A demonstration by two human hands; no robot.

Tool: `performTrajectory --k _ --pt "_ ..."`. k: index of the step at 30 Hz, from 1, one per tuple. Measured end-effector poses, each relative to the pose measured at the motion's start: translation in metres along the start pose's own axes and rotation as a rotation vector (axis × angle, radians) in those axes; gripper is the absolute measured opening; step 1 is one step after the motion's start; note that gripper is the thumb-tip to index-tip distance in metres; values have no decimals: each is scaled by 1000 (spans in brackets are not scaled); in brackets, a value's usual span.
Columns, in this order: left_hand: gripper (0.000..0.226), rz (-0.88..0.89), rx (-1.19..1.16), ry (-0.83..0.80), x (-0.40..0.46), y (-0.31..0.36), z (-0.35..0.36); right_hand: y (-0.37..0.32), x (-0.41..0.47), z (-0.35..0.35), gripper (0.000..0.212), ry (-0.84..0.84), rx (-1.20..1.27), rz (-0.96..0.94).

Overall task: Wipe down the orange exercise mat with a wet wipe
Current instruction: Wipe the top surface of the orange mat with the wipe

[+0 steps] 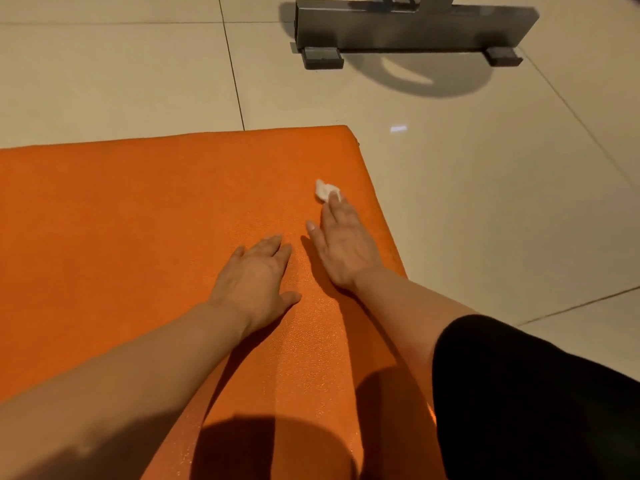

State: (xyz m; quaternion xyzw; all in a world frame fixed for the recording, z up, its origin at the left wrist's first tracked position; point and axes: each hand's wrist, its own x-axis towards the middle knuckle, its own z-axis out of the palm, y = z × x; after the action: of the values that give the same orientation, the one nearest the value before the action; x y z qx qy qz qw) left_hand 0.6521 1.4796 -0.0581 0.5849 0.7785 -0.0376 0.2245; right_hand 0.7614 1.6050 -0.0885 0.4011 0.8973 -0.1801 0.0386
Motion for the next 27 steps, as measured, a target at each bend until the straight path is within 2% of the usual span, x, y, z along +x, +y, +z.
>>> performTrajectory --k 2,6,8,13,16,18,21,25,27 --pt "86 -15 -10 3 -7 2 3 2 -10 2 63 -14 -6 -82" --pt "87 -33 9 -34 -23 4 10 36 -15 -5 60 55 19 133" --pt "89 -39 20 -52 -27 5 12 27 -18 -3 60 71 -9 166" --pt "104 -49 23 -103 -32 13 17 -13 -46 14 55 24 -10 -144" --pt "112 -53 44 -159 -31 14 15 17 -48 9 62 125 -41 -26" --pt "117 -53 53 -192 -31 13 14 31 -46 6 47 230 -98 47" --pt "119 -48 84 -212 -29 13 15 17 -43 9 17 333 -100 16" --pt "119 -37 154 -225 -26 17 13 -2 -44 15 18 278 -63 -81" --pt "120 -43 175 -236 -25 18 12 12 -40 9 19 306 -66 -43"
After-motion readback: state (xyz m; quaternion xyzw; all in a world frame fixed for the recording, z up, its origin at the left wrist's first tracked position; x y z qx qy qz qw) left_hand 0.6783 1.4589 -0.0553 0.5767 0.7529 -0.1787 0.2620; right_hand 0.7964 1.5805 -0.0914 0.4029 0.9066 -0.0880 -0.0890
